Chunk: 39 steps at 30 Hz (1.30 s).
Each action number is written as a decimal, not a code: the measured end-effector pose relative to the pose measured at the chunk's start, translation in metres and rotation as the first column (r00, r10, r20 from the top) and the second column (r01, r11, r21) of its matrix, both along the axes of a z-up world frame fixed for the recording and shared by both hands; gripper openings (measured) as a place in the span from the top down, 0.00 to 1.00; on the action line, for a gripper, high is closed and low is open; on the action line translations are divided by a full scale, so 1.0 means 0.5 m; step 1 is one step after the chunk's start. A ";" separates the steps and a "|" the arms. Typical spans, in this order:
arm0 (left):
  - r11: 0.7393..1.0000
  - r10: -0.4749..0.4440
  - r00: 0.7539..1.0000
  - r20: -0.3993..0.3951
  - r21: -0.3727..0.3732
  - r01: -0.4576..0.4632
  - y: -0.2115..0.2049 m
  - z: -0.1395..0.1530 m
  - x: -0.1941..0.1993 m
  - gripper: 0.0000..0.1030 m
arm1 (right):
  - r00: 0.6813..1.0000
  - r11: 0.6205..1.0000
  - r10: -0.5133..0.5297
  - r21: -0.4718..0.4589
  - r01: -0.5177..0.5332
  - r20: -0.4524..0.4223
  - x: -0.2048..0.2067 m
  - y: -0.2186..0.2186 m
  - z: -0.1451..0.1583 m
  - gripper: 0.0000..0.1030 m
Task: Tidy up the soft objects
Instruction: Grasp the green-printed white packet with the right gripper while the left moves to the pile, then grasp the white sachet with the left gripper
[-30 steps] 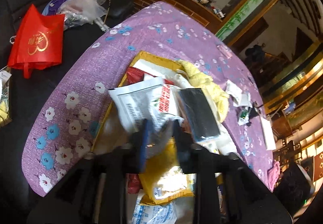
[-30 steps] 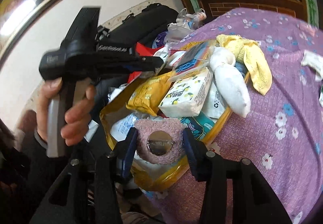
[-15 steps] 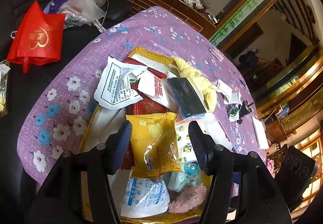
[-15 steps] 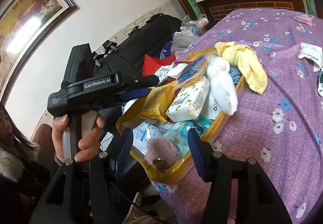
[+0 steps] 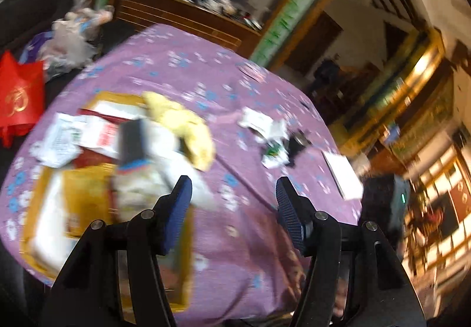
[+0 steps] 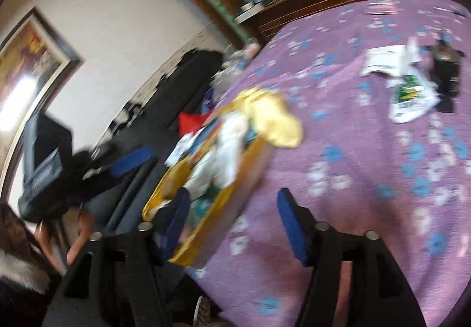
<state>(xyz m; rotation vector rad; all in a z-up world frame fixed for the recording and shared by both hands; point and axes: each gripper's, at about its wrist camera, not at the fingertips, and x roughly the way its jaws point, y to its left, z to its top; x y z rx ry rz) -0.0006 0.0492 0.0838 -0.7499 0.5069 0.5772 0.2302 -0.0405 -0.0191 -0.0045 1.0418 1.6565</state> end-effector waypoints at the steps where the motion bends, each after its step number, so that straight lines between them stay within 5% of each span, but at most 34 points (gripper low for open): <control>1: 1.000 -0.011 1.000 -0.007 -0.005 0.011 -0.005 -0.005 0.015 0.42 | 1.000 1.000 -0.020 -0.007 0.020 0.000 0.015 0.000 -0.001 0.37; 9: 0.998 -0.056 0.996 -0.065 -0.023 0.055 -0.019 -0.026 0.112 0.42 | 0.972 0.962 -0.234 -0.134 0.237 0.033 0.178 0.059 -0.018 0.37; 13: 0.998 -0.051 0.996 -0.075 -0.028 0.049 -0.011 -0.030 0.139 0.42 | 0.946 0.916 -0.324 -0.249 0.316 0.011 0.251 0.138 -0.061 0.37; 16: 0.998 -0.057 0.995 -0.086 -0.041 0.054 -0.005 -0.037 0.151 0.42 | 0.916 0.849 -0.388 -0.348 0.397 0.098 0.273 0.190 -0.097 0.38; 19: 0.998 -0.041 0.994 -0.103 -0.046 0.036 0.001 -0.042 0.159 0.42 | 0.894 0.829 -0.428 -0.335 0.447 0.134 0.277 0.200 -0.101 0.46; 21: 0.998 -0.038 0.993 -0.114 -0.059 0.032 0.006 -0.044 0.168 0.42 | 0.901 0.842 -0.418 -0.322 0.433 0.117 0.273 0.199 -0.104 0.67; 24: 0.998 -0.039 0.989 -0.144 -0.059 0.031 0.010 -0.042 0.189 0.42 | 0.915 0.860 -0.377 -0.314 0.403 0.143 0.256 0.186 -0.095 0.78; 28: 0.997 -0.048 0.980 -0.193 -0.064 0.036 0.023 -0.040 0.241 0.42 | 0.960 0.924 -0.265 -0.261 0.278 0.084 0.254 0.135 -0.078 0.79; 32: 0.985 -0.085 0.979 -0.185 -0.164 0.055 0.071 -0.068 0.326 0.42 | 0.976 0.964 -0.198 -0.165 0.210 0.089 0.271 0.079 -0.077 0.79; 35: 0.978 -0.114 0.958 -0.263 -0.200 0.061 0.114 -0.096 0.411 0.42 | 0.978 0.967 -0.210 -0.148 0.207 -0.004 0.294 0.059 -0.097 0.79; 39: 0.919 -0.111 0.971 -0.211 -0.393 0.020 0.206 -0.147 0.475 0.42 | 0.971 0.958 -0.237 -0.172 0.228 -0.033 0.305 0.058 -0.099 0.78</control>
